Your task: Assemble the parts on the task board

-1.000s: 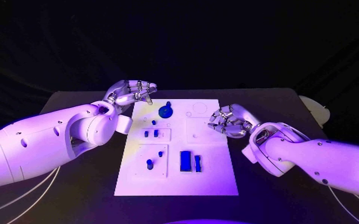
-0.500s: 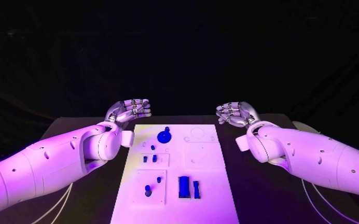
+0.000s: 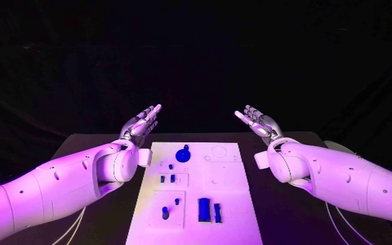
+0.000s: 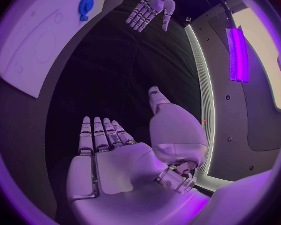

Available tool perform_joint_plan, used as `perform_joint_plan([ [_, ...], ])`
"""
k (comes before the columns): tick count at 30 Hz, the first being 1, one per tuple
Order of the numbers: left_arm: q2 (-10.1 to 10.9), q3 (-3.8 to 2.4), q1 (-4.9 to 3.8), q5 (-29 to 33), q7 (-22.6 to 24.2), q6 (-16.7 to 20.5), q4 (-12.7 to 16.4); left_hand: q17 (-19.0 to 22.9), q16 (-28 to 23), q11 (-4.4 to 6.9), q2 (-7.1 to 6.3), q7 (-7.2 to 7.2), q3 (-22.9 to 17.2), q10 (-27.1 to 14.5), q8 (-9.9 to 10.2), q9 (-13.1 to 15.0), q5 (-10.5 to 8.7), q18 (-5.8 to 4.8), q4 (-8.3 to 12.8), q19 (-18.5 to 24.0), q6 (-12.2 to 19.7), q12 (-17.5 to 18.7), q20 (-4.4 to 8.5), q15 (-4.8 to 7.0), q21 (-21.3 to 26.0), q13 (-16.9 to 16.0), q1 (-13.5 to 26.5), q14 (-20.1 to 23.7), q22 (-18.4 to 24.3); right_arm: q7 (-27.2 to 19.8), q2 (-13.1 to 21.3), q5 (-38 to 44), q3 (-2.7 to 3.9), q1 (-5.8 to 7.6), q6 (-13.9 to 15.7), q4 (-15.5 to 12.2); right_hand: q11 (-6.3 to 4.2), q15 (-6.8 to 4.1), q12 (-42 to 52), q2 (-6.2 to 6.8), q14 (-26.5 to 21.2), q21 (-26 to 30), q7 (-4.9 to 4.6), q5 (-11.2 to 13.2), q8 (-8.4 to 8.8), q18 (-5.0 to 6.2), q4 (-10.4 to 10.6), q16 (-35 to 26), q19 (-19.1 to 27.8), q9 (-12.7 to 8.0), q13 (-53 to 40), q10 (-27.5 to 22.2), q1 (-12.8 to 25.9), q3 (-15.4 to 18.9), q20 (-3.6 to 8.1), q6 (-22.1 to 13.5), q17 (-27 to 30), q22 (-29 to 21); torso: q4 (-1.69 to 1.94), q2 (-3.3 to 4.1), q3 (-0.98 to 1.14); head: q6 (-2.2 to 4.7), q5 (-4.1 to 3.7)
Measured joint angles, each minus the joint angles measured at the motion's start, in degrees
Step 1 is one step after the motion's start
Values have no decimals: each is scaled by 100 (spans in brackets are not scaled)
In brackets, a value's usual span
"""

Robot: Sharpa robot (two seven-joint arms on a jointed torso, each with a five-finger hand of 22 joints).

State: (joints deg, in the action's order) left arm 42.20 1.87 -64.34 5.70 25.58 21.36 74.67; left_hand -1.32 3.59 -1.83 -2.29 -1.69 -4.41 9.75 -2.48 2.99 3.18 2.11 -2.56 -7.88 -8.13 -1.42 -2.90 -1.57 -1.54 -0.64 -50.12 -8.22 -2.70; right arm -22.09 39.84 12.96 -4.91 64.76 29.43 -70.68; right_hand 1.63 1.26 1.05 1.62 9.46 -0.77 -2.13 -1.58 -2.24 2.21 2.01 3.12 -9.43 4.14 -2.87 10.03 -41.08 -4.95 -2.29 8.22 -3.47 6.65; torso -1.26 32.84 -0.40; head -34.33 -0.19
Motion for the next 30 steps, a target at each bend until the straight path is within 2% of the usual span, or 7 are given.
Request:
perform_joint_plan([
  [2, 50, -35, 62, -34, 16, 188, 239, 38, -102, 52, 66, 48, 115, -274, 74, -82, -90, -1, 81, 221, 230, 31, 85, 46, 42, 18, 1282, 228, 76, -42, 71, -97, 93, -71, 120, -322, -45, -36, -38, -46, -265, 0, 59, 47, 63, -53, -55, -88, 266, -117, 82, -282, 1117, 139, 64, -230, 98, -188, 39, -50, 12, -3, 7],
  [4, 95, -70, 127, -72, 36, 397, 478, 64, -171, 90, 111, 80, 200, -461, 120, -145, -154, -89, 131, 374, 387, 61, 137, 75, 49, 29, 2281, 395, 131, -93, 148, -210, 180, -140, 248, -633, -80, -65, -44, -80, -453, 27, 102, 60, 107, -54, -94, -150, 455, -201, 139, -486, 1948, 239, 110, -397, 168, -323, 71, -95, 23, -4, 15],
  [6, 136, -97, 208, -125, 67, 675, 762, 84, -232, 119, 148, 108, 262, -625, 140, -191, -206, -90, 180, 506, 520, 76, 188, 105, 93, 39, 3137, 528, 172, -166, 239, -363, 270, -226, 422, -987, -107, -83, -44, -105, -611, 27, 139, 81, 126, -54, -136, -202, 609, -269, 186, -645, 2629, 314, 149, -532, 224, -432, 93, -124, 29, -4, 17],
  [10, 193, -142, 330, -233, 128, 1194, 1180, 107, -284, 165, 188, 154, 330, -780, 172, -244, -251, -90, 216, 636, 642, 101, 241, 133, 94, 46, 4050, 661, 220, -310, 374, -667, 391, -360, 758, -1499, -143, -117, -67, -135, -763, 30, 185, 107, 155, -142, -170, -242, 766, -339, 236, -814, 3350, 393, 196, -667, 285, -545, 115, -149, 35, -5, 18],
  [14, 239, -171, 395, -330, 193, 1634, 1418, 114, -294, 180, 209, 150, 370, -853, 206, -269, -260, -90, 224, 688, 699, 101, 269, 142, 118, 51, 4510, 713, 242, -442, 454, -927, 466, -430, 1044, -1806, -154, -127, -67, -150, -836, 49, 192, 107, 184, -142, -194, -270, 836, -375, 258, -886, 3710, 417, 208, -721, 312, -603, 123, -159, 38, -5, 18],
  [20, 252, -180, 417, -418, 252, 1982, 1510, 122, -322, 180, 227, 176, 410, -939, 220, -287, -298, -141, 264, 759, 766, 122, 281, 160, 118, 56, 4937, 790, 256, -563, 482, -1136, 487, -454, 1274, -1915, -163, -127, -67, -165, -917, 49, 213, 129, 205, -141, -210, -273, 916, -403, 277, -973, 4069, 465, 227, -802, 336, -651, 125, -165, 39, -5, 19],
  [30, 255, -181, 417, -480, 297, 2182, 1511, 127, -322, 182, 234, 181, 409, -953, 228, -294, -298, -177, 264, 768, 772, 122, 290, 155, 118, 59, 4975, 801, 264, -646, 484, -1277, 488, -455, 1426, -1917, -163, -127, -67, -161, -917, 49, 213, 129, 205, -141, -210, -273, 915, -409, 282, -972, 4076, 465, 227, -802, 342, -660, 126, -166, 40, -5, 19],
])
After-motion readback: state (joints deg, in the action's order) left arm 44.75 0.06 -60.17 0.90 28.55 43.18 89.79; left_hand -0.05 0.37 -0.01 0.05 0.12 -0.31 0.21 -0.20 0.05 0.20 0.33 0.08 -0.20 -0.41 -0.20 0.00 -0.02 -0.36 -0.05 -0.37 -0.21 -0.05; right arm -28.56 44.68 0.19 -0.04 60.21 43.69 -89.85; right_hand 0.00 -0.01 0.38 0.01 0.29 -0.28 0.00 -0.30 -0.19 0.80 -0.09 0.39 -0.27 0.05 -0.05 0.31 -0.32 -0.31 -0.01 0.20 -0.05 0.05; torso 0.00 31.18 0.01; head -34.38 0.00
